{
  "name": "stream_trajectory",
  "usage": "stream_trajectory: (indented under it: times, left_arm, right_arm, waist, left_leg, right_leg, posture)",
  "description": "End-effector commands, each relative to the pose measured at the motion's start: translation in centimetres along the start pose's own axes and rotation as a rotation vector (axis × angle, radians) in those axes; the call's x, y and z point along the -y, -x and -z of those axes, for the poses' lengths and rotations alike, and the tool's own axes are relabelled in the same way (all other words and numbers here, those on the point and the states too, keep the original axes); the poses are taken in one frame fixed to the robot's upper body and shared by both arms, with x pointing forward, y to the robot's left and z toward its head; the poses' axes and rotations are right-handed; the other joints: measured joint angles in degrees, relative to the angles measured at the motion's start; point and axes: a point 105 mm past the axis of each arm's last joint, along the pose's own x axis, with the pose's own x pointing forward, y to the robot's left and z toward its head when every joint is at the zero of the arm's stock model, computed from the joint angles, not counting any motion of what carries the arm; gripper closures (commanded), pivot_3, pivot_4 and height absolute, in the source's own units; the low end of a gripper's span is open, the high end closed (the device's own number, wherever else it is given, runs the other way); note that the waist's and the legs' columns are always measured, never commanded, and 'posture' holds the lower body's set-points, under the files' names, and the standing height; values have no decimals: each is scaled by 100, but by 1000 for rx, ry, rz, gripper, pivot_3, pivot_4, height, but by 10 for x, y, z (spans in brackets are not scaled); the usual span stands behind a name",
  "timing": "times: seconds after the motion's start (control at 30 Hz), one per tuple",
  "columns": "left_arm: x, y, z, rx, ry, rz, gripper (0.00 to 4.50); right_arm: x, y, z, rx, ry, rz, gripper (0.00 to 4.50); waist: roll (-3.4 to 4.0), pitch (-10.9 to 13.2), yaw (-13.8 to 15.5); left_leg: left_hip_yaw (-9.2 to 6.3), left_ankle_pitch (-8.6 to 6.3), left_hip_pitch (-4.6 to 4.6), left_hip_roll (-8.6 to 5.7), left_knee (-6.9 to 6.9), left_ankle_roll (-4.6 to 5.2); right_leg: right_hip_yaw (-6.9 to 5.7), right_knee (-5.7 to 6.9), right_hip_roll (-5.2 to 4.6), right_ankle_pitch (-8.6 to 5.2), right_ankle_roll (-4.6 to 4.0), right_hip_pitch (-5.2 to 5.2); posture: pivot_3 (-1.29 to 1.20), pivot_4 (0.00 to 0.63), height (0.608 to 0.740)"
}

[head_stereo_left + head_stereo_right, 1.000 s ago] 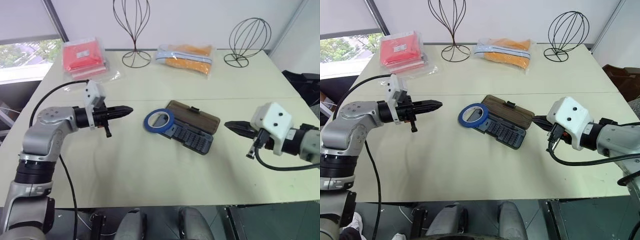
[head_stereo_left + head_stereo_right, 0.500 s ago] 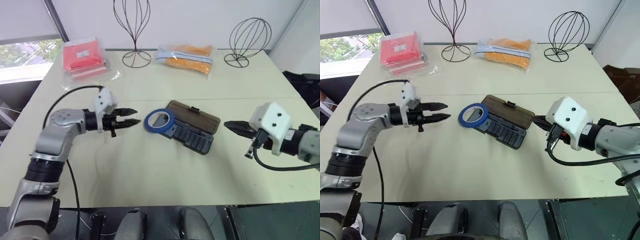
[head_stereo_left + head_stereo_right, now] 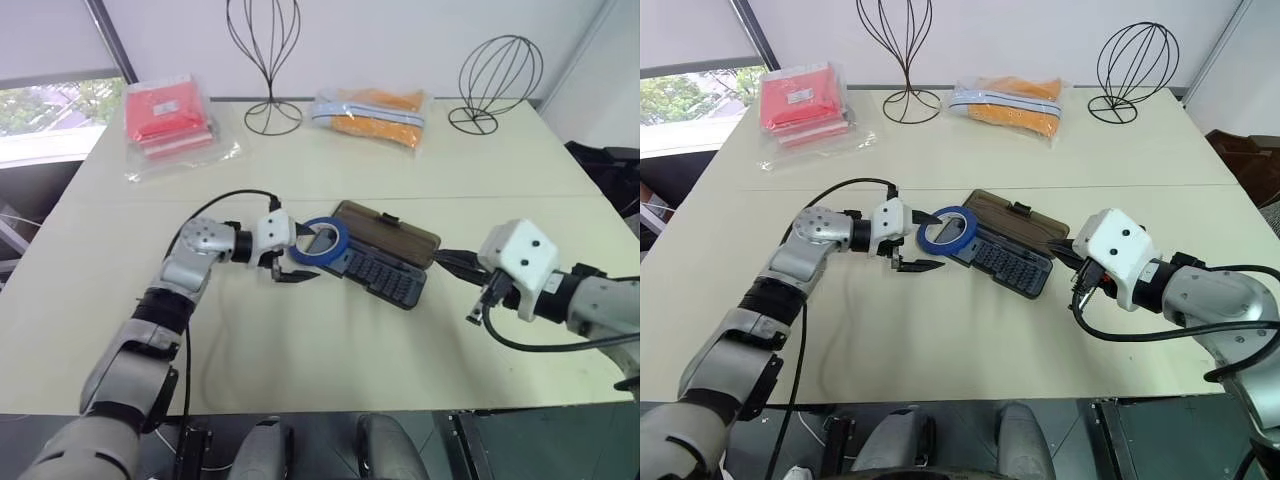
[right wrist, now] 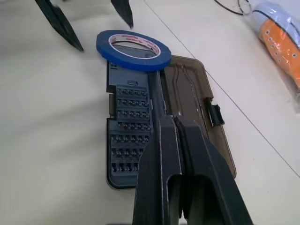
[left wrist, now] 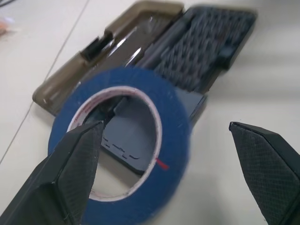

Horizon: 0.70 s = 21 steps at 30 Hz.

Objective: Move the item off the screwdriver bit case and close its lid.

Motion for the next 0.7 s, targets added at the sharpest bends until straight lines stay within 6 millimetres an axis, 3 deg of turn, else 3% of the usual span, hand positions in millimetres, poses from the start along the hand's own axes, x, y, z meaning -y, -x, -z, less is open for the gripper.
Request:
stream_trajectory:
  times: [0.03,0.17,0.3,0.33,0.47,0.7]
  left_arm:
    - [-8,-2,0,-17,-52,-21,72]
    - [-9,-7,7,-40,-58,-27,72]
    - [-9,-9,7,-30,-56,-22,1799]
    - [-9,-9,7,-28,-54,-22,2475]
    - [-9,-7,8,-22,-32,-32,3973]
    - [-14,10,13,-14,42,-107,4041]
  right_arm:
    - [-2,2,-6,21,28,23,4500]
    - [-2,2,-4,15,30,37,4500]
    - [-2,2,-4,13,34,43,4500]
    - [-2,2,-4,13,34,44,4500]
    - [-1,1,-4,13,38,44,4500]
    - [-2,-1,-3,12,40,34,4500]
  waist:
    - [-1,0,-1]
    - [-1,1,-1]
    - [-1,1,-3]
    - [-1,1,-3]
    - [-1,0,-5]
    - [-1,0,-27]
  left_leg:
    - [-1,0,0,0,0,0]
    - [-1,0,0,0,0,1]
    - [-2,0,0,0,1,1]
    - [-1,0,1,0,1,1]
    - [-1,0,1,0,3,1]
    - [-1,-1,5,1,2,2]
  right_leg:
    - [-1,1,0,0,0,0]
    - [-2,6,0,0,0,-1]
    - [-2,7,0,0,0,-1]
    - [-2,7,0,0,0,-1]
    - [-2,7,0,0,0,0]
    - [-1,28,0,0,1,-3]
  posture:
    - [0,150,740]
    - [0,150,740]
    - [0,150,740]
    - [0,150,740]
    - [0,150,740]
    - [0,150,740]
